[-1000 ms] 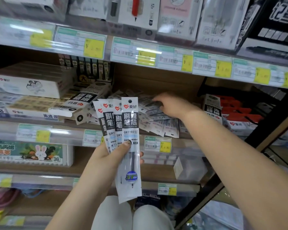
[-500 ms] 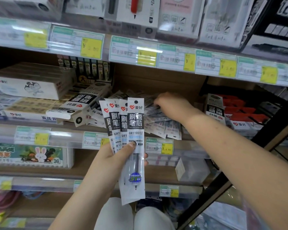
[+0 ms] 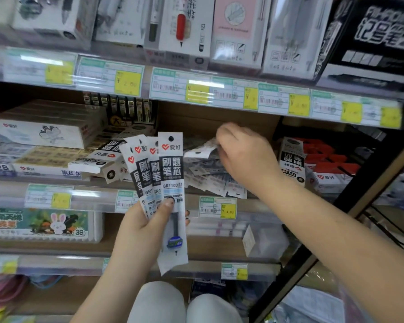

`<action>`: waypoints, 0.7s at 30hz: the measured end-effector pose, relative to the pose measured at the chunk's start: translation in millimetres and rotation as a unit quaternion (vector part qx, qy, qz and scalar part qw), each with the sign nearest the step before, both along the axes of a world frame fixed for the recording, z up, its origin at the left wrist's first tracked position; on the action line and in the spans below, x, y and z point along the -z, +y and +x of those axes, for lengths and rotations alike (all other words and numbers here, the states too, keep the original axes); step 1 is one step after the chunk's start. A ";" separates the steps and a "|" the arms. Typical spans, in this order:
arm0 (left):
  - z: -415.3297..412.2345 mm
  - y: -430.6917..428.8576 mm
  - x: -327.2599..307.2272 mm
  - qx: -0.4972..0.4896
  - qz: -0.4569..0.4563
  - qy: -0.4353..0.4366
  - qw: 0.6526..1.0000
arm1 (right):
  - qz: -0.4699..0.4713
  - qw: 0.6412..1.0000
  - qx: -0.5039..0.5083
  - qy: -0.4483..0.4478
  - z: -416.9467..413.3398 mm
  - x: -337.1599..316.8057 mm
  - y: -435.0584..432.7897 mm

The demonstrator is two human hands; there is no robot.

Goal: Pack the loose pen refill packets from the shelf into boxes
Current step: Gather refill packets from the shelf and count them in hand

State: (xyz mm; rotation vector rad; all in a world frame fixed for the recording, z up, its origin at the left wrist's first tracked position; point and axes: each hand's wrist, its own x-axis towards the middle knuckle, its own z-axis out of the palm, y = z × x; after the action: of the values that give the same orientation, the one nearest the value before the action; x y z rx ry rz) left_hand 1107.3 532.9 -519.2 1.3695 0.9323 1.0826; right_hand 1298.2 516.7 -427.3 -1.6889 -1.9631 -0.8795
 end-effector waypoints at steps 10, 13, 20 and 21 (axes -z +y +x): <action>0.4 -20.8 4.8 -0.052 0.065 0.043 0.996 | -0.094 0.960 -0.092 0.249 -38.9 -33.8 -117.2; 3.7 -32.3 0.1 0.004 0.055 0.026 0.998 | -0.226 0.846 -0.127 0.466 -39.4 -24.0 -120.1; 4.4 -56.5 4.5 0.196 -0.075 -0.077 0.975 | -0.287 0.752 -0.044 0.592 -33.8 19.2 -105.1; 3.0 -56.5 5.6 0.202 -0.081 -0.088 0.972 | -0.288 0.746 -0.038 0.600 -31.8 21.5 -106.1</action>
State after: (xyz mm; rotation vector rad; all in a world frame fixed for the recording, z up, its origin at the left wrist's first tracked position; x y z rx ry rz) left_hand 1110.3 476.4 -524.8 1.2366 0.5655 0.7825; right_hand 1266.4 410.6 -448.8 -1.6896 -1.3016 0.8503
